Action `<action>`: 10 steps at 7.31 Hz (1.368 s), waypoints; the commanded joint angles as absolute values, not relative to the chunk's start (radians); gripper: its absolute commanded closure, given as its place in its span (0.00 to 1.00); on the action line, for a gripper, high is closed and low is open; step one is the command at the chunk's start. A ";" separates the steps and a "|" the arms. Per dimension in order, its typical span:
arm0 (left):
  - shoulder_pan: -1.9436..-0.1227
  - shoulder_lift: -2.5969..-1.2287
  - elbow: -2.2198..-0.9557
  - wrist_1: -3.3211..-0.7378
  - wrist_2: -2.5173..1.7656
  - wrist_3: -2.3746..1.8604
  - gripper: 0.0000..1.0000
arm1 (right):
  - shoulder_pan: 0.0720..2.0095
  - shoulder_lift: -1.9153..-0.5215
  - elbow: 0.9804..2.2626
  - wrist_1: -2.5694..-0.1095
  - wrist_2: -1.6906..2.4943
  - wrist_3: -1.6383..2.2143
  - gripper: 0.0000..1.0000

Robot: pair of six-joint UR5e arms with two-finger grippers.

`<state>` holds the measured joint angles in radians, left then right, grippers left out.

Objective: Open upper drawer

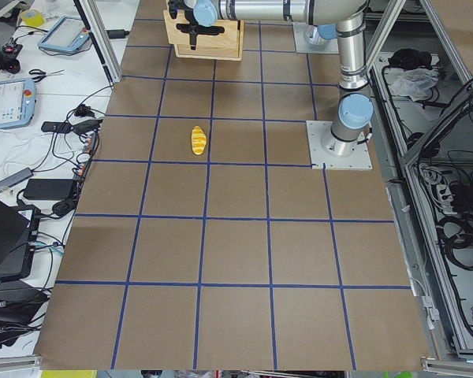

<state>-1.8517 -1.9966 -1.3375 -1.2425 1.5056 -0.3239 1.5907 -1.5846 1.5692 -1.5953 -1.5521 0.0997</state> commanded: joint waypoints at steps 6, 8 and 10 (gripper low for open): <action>-1.793 -1.971 -1.341 -1.295 1.506 -0.311 0.00 | 1.591 -1.585 1.569 -1.595 -1.552 0.100 0.00; -1.793 -1.971 -1.341 -1.312 1.506 -0.313 0.00 | 1.591 -1.585 1.569 -1.595 -1.552 0.100 0.00; -1.798 -1.965 -1.338 -1.315 1.505 -0.313 0.00 | 1.591 -1.585 1.569 -1.595 -1.552 0.100 0.00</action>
